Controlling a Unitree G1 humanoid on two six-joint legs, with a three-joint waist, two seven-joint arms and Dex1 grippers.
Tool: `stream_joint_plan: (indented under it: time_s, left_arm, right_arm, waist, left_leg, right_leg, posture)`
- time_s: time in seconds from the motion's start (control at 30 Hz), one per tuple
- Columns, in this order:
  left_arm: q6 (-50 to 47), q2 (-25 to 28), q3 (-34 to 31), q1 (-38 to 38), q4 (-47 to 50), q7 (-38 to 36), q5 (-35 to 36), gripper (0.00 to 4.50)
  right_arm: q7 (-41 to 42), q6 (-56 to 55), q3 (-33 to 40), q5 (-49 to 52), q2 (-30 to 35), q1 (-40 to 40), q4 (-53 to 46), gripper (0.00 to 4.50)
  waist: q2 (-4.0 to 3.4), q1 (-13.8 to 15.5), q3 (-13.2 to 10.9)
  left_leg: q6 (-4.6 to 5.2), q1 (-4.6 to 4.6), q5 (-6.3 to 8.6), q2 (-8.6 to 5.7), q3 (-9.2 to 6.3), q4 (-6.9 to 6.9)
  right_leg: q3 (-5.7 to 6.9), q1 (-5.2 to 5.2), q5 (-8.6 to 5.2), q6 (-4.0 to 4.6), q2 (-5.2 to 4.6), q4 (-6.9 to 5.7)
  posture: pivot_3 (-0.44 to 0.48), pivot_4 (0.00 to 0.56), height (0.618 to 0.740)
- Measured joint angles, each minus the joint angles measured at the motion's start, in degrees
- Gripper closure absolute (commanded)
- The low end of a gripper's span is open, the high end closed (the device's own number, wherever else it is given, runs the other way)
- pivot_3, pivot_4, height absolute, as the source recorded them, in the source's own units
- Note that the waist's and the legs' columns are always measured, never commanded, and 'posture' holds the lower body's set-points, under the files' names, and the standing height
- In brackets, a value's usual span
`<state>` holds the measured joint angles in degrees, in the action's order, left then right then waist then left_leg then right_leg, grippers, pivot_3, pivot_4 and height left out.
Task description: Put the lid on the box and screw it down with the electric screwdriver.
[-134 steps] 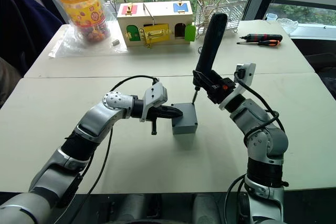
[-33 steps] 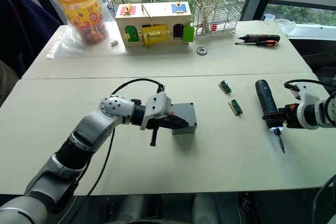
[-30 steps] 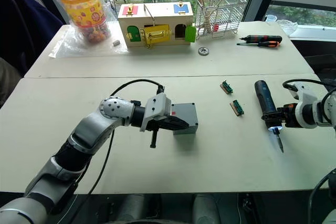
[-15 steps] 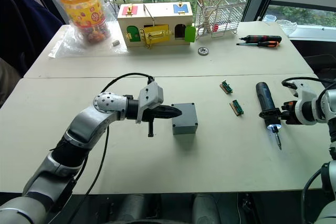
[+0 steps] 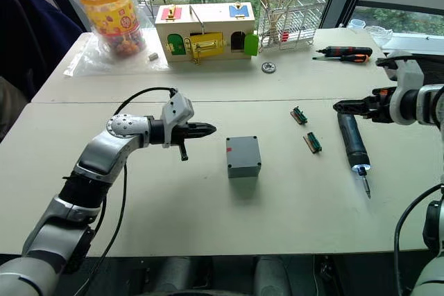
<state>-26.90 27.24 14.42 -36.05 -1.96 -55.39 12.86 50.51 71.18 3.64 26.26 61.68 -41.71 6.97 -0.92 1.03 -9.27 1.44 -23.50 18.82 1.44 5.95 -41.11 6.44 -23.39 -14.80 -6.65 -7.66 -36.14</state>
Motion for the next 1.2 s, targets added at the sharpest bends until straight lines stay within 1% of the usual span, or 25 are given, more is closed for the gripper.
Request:
stream_joint_plan:
  time_s: [0.1, 0.17, 0.23, 0.3, 0.53, 0.6, 0.7, 0.9, 1.07, 1.17, 1.2]
  left_arm:
    - [1.1, 0.4, 2.4, 1.3, -0.3, -0.8, -2.1, 4.50]
    - [1.2, 0.2, 3.1, 2.2, -0.3, -0.9, -2.4, 4.50]
    - [1.1, -0.3, 3.3, 2.3, -0.2, -1.1, -2.4, 4.50]
    - [1.0, -0.3, 3.9, 2.3, 0.5, -1.7, -2.4, 4.50]
    - [1.6, -1.3, 8.0, 1.9, 0.3, -3.2, -4.3, 4.50]
    - [3.1, -1.9, 9.2, 0.8, -1.9, -3.5, -5.7, 4.50]
    - [4.9, -3.4, 9.5, -1.0, -5.3, -3.8, -6.9, 4.50]
    - [10.6, -7.7, 9.3, -6.3, -14.4, -2.7, -9.9, 4.50]
    - [17.3, -12.2, 8.7, -9.8, -23.3, 1.8, -12.6, 4.50]
    - [19.1, -11.7, 8.7, -10.8, -25.4, 2.6, -13.7, 4.50]
    - [18.9, -10.7, 8.5, -10.5, -24.7, 2.2, -13.7, 4.50]
  right_arm:
    - [4.7, -2.7, -1.2, 4.5, -0.2, 12.7, -15.6, 0.64]
    - [6.2, -5.6, -2.0, 5.7, -0.3, 19.1, -23.5, 0.64]
    - [6.2, -7.9, -2.6, 6.0, -0.4, 22.1, -28.5, 0.64]
    - [5.1, -9.6, -2.5, 6.0, -1.5, 23.6, -31.1, 0.64]
    - [-0.4, -13.1, -6.1, 4.6, -9.8, 25.0, -32.1, 0.64]
    - [-1.6, -13.5, -7.4, 4.3, -11.6, 24.5, -32.1, 0.64]
    - [-2.5, -13.3, -8.1, 4.4, -13.4, 24.4, -32.4, 0.64]
    - [-4.0, -9.7, -8.2, 5.7, -13.7, 24.4, -34.9, 0.64]
    - [-4.8, -6.8, -8.0, 7.8, -13.5, 24.8, -38.8, 0.64]
    - [-5.2, -6.9, -7.8, 7.6, -12.0, 25.2, -40.1, 0.64]
    - [-4.9, -8.0, -7.8, 6.8, -9.9, 25.6, -39.8, 0.64]
  waist:
    - [0.03, 0.2, 0.0]
    - [0.03, 0.1, 0.0]
    - [0.04, -0.2, 0.0]
    - [0.14, -0.3, 0.0]
    - [0.17, -0.1, 0.0]
    - [0.17, -0.1, 0.0]
    - [0.17, 0.0, 0.0]
    - [0.19, -0.1, 0.0]
    - [0.21, -0.1, 0.0]
    - [0.21, -0.3, 0.0]
    - [0.21, -0.3, 0.0]
  left_leg:
    - [0.00, -0.02, 0.00, -0.05, -0.03, -0.01]
    - [0.00, -0.02, 0.00, -0.04, -0.09, -0.07]
    - [0.00, 0.00, 0.00, -0.03, -0.15, -0.14]
    - [0.00, 0.06, 0.00, 0.01, -0.17, -0.12]
    - [0.00, 0.05, 0.00, -0.03, -0.14, -0.09]
    - [0.00, 0.05, 0.00, -0.04, -0.14, -0.11]
    - [0.01, 0.04, 0.00, -0.04, -0.15, -0.10]
    - [0.02, 0.02, 0.00, -0.07, -0.17, -0.10]
    - [0.03, 0.02, 0.01, -0.07, -0.22, -0.10]
    - [0.04, 0.02, 0.02, -0.06, -0.21, -0.06]
    - [0.05, 0.02, 0.02, -0.05, -0.19, -0.03]
  right_leg:
    - [0.01, 0.01, 0.00, 0.00, -0.03, 0.01]
    - [0.00, 0.01, 0.00, -0.01, -0.03, -0.01]
    - [-0.01, 0.03, 0.01, -0.01, -0.03, -0.06]
    - [-0.02, 0.06, 0.00, 0.00, -0.01, -0.07]
    - [-0.02, 0.05, 0.00, 0.00, -0.01, -0.05]
    - [-0.02, 0.06, 0.00, 0.00, -0.01, -0.05]
    - [-0.01, 0.05, 0.00, 0.00, -0.01, -0.05]
    - [-0.01, 0.05, 0.00, 0.00, -0.01, -0.05]
    - [-0.01, 0.04, 0.00, 0.00, -0.02, -0.05]
    - [-0.02, -0.01, 0.00, 0.01, -0.02, -0.05]
    - [-0.03, -0.03, 0.00, 0.01, -0.03, -0.05]
  posture:
    - [0.000, 0.150, 0.708]
    - [0.000, 0.150, 0.708]
    - [0.000, 0.150, 0.708]
    - [0.000, 0.150, 0.708]
    - [0.000, 0.150, 0.708]
    - [0.000, 0.150, 0.708]
    - [0.000, 0.150, 0.708]
    - [0.000, 0.150, 0.708]
    - [0.000, 0.150, 0.708]
    - [0.000, 0.150, 0.708]
    - [0.000, 0.150, 0.708]
